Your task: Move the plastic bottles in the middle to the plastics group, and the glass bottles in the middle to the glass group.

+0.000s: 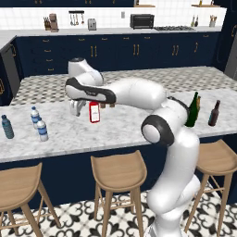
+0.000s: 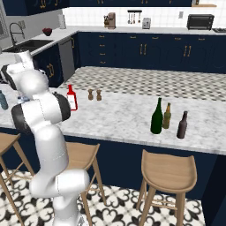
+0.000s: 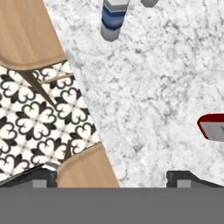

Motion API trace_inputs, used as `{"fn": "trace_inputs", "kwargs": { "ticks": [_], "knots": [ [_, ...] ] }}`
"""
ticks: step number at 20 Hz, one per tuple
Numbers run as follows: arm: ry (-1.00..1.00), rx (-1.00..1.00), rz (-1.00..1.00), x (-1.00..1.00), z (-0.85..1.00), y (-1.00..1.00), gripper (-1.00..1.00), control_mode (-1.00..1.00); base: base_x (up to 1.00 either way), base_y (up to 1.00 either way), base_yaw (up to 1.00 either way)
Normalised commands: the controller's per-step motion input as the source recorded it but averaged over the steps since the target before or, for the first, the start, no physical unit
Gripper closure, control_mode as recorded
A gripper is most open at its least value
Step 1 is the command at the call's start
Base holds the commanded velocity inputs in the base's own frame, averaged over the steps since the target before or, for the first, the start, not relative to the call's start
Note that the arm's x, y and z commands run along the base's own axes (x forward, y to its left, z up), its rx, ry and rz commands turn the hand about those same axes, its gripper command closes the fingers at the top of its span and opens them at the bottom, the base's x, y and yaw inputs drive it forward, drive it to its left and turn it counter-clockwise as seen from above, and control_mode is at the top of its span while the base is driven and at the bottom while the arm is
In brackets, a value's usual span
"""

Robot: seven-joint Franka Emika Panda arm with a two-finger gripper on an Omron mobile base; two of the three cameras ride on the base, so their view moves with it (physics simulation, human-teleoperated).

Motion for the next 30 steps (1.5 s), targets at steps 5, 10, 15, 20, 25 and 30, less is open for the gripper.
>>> {"fn": "trace_inputs", "kwargs": {
  "ticks": [5,10,15,20,25,30],
  "knots": [
    [-0.07,0.08,-0.40,0.00,-0.05,-0.98,-1.00,-1.00,0.00,0.00,0.00],
    [-0.01,0.13,-0.49,0.13,0.30,-0.71,-1.00,-1.00,0.00,0.00,0.00],
    [0.07,0.05,-0.34,0.03,0.25,-0.20,-1.00,-1.00,0.00,0.00,0.00],
    [0.04,0.01,-0.03,0.31,0.00,0.00,-1.00,-1.00,0.00,0.00,0.00],
    [-0.03,0.02,0.00,0.48,-0.15,0.00,-1.00,-1.00,0.00,0.00,0.00],
    [-0.17,0.07,0.01,0.29,-0.21,0.00,-1.00,-1.00,0.00,0.00,0.00]
  ]
}}
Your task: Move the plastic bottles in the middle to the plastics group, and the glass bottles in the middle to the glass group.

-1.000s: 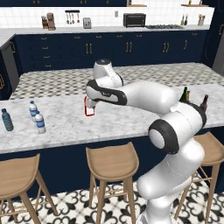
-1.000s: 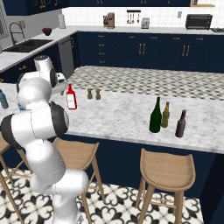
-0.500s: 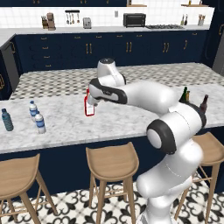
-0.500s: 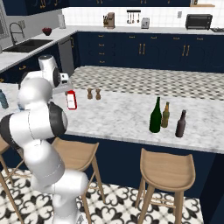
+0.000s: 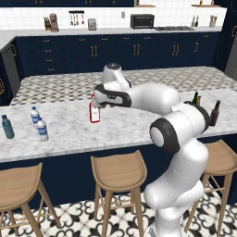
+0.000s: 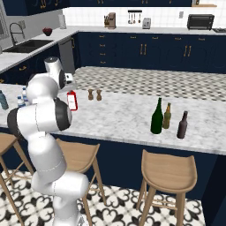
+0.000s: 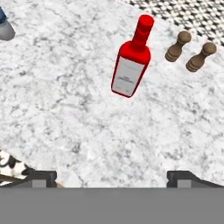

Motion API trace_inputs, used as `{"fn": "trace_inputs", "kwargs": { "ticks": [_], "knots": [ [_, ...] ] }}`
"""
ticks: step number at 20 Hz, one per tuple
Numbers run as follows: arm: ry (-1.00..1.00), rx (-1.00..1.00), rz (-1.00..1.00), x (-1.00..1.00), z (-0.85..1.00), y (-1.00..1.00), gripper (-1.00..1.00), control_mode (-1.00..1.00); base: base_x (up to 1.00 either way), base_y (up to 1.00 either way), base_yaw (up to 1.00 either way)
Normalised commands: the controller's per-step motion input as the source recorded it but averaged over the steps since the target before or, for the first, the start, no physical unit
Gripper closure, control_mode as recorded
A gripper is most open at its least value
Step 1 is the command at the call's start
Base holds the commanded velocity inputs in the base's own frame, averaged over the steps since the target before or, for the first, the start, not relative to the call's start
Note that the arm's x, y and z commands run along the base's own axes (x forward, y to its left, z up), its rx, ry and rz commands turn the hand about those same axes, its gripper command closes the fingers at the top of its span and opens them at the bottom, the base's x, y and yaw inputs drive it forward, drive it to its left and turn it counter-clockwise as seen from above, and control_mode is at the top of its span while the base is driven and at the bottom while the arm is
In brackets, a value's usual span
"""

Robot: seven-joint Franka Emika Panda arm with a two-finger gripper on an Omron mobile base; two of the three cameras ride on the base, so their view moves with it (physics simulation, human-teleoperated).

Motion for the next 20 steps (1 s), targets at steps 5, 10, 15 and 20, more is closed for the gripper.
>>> {"fn": "trace_inputs", "kwargs": {
  "ticks": [5,10,15,20],
  "knots": [
    [-0.14,0.06,0.04,0.26,0.00,0.00,-1.00,-1.00,0.00,0.00,0.00],
    [-0.05,0.01,0.05,0.21,0.00,0.00,-1.00,-1.00,0.00,0.00,0.00],
    [0.00,0.00,0.01,0.07,0.00,0.00,-1.00,-1.00,0.00,0.00,0.00],
    [0.02,0.00,0.00,0.33,-0.02,0.00,-1.00,-1.00,0.00,0.00,0.00]
  ]
}}
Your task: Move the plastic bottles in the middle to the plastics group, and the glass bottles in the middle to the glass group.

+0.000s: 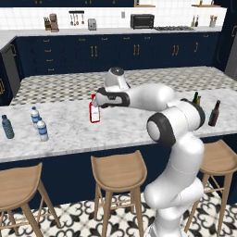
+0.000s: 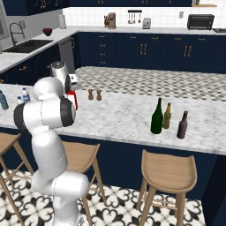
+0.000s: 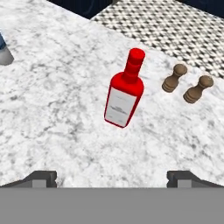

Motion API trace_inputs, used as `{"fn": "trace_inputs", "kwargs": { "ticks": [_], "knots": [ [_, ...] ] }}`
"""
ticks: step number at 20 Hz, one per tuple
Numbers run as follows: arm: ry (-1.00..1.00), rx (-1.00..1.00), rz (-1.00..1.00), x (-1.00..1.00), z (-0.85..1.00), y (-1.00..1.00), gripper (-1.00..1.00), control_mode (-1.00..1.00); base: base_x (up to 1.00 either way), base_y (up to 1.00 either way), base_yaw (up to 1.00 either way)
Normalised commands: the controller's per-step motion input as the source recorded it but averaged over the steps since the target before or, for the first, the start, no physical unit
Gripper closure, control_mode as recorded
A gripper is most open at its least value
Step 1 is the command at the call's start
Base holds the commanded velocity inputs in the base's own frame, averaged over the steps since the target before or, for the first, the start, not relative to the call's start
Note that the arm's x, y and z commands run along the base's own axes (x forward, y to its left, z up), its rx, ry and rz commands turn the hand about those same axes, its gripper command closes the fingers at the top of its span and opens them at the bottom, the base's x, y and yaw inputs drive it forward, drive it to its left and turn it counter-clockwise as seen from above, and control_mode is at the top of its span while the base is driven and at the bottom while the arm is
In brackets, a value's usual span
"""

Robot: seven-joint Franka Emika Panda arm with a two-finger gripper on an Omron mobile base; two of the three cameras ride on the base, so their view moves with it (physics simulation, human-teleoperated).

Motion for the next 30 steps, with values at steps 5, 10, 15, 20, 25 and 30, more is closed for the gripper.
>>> {"fn": "trace_inputs", "kwargs": {
  "ticks": [5,10,15,20,25,30],
  "knots": [
    [0.01,0.00,0.00,0.28,-0.08,0.00,-1.00,-1.00,0.00,0.00,0.00],
    [0.01,0.00,0.00,0.18,-0.17,0.00,-1.00,-1.00,0.00,0.00,0.00],
    [0.03,0.01,0.00,0.17,-0.07,0.01,-1.00,-1.00,0.00,0.00,0.00],
    [0.00,0.00,0.01,0.14,0.00,0.08,-1.00,-1.00,0.00,0.00,0.00],
    [0.00,0.00,0.02,0.07,-0.05,0.16,-1.00,-1.00,0.00,0.00,0.00],
    [0.00,0.00,0.00,0.03,-0.22,0.19,-1.00,-1.00,0.00,0.00,0.00]
  ]
}}
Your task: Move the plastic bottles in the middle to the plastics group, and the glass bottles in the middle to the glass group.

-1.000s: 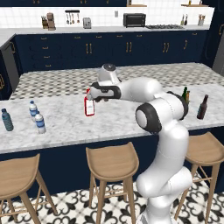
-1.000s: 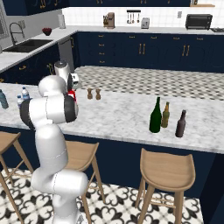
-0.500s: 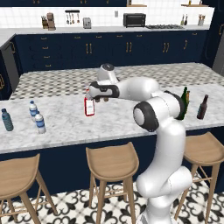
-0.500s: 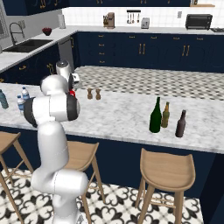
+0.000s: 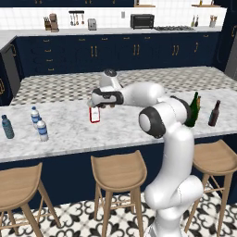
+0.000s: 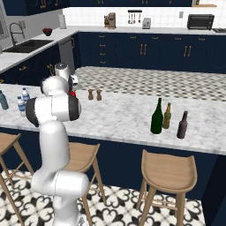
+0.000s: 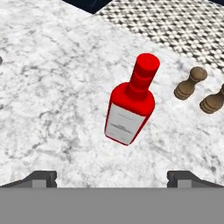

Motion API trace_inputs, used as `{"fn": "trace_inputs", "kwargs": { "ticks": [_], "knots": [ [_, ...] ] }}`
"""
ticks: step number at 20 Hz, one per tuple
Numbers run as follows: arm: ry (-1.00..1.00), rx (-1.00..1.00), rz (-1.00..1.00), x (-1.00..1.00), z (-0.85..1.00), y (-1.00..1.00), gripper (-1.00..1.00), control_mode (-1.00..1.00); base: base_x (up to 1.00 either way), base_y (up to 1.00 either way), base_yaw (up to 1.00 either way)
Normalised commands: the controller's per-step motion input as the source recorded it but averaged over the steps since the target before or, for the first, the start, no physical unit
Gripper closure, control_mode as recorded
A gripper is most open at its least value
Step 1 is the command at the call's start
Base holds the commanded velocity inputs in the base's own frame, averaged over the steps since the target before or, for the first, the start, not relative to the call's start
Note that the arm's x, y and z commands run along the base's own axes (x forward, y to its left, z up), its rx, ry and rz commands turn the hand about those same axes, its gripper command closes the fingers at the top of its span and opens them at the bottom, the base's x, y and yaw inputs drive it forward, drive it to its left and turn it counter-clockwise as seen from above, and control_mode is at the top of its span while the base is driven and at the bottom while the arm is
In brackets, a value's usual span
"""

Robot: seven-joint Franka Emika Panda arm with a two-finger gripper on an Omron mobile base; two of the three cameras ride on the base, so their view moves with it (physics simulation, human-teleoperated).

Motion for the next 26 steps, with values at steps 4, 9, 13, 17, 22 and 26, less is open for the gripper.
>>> {"fn": "trace_inputs", "kwargs": {
  "ticks": [4,9,13,17,22,26],
  "knots": [
    [0.00,0.01,0.00,0.08,-0.01,0.04,-1.00,-1.00,0.00,0.00,0.00],
    [0.00,0.06,-0.04,0.16,0.00,0.00,-1.00,-1.00,0.00,0.00,0.00],
    [0.01,0.06,-0.08,0.19,0.00,0.00,-1.00,-1.00,0.00,0.00,0.00],
    [0.13,0.00,-0.05,0.28,0.00,0.00,-1.00,-1.00,0.00,0.00,0.00],
    [0.07,0.00,0.00,0.27,-0.07,0.00,-1.00,-1.00,0.00,0.00,0.00],
    [0.01,0.00,0.00,0.15,-0.09,0.00,-1.00,-1.00,0.00,0.00,0.00]
  ]
}}
